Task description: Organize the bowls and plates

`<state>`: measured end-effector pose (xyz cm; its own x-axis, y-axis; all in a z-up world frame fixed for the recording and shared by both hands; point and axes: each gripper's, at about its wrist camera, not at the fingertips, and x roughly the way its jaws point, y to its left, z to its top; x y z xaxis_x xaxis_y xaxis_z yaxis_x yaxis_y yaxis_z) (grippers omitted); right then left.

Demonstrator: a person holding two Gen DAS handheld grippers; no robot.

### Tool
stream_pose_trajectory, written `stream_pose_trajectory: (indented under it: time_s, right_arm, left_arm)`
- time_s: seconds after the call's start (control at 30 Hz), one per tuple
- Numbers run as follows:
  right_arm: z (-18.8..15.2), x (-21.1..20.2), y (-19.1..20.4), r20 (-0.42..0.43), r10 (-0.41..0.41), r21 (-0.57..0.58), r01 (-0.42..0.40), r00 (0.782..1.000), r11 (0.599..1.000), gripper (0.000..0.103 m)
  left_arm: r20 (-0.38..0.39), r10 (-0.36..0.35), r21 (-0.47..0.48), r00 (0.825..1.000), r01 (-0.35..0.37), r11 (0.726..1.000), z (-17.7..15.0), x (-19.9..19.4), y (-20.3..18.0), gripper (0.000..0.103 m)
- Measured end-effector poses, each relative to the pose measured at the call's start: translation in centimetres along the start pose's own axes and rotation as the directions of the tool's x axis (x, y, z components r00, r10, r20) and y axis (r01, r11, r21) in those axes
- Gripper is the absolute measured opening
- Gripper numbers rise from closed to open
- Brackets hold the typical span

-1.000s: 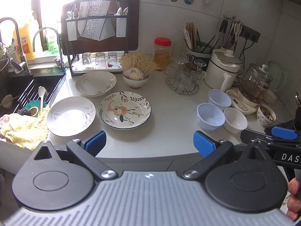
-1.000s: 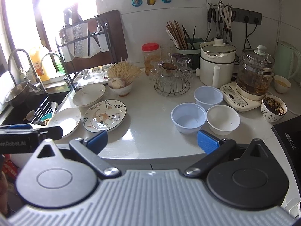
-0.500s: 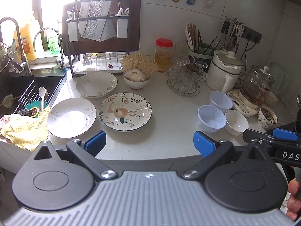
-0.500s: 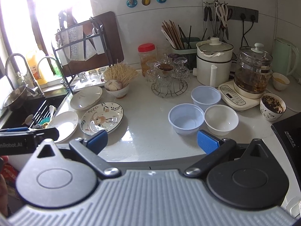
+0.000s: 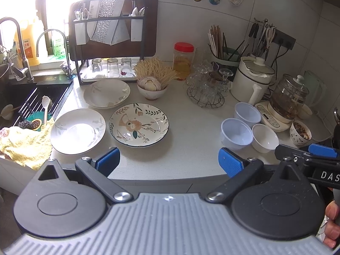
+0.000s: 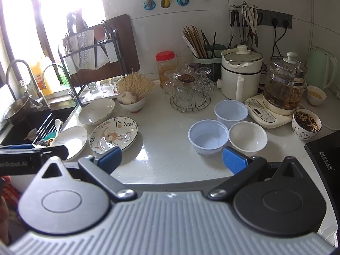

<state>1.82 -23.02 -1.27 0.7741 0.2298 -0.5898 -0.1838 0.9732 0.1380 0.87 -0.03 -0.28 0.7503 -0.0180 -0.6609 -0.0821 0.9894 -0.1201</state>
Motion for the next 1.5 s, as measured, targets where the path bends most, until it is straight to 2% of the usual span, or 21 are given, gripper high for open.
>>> stream_pose_trajectory:
  time_s: [0.63, 0.97, 1.1, 1.33, 1.5]
  right_arm:
    - [0.2, -0.1, 0.1, 0.010, -0.002, -0.014, 0.003, 1.000, 1.000, 0.103]
    - [0.1, -0.1, 0.2, -0.015, 0.010, 0.007, -0.010, 1.000, 1.000, 0.103]
    - [-0.1, 0.2, 0.4, -0.036, 0.018, 0.030, -0.016, 0.999, 0.999, 0.103]
    - [-0.3, 1.2, 1.6, -0.003, 0.024, 0.018, -0.024, 1.000, 1.000, 0.103]
    - [0.7, 1.4, 3.1, 0.024, 0.008, 0.000, -0.008, 1.000, 1.000, 0.103]
  left_arm:
    - [-0.014, 0.029, -0.048, 0.999, -0.029, 0.998, -0.7, -0.1, 0.3, 0.101]
    - [-0.042, -0.013, -0.048, 0.999, 0.011, 0.999, -0.9, 0.3, 0.4, 0.101]
    - [-0.060, -0.009, -0.059, 0.998, 0.005, 0.998, -0.8, 0.6, 1.0, 0.101]
    - [-0.040, -0.046, -0.059, 0.998, 0.043, 0.997, -1.1, 1.8, 2.3, 0.101]
    - [-0.035, -0.085, -0.074, 0.996, 0.082, 0.994, 0.4, 3.0, 4.4, 0.101]
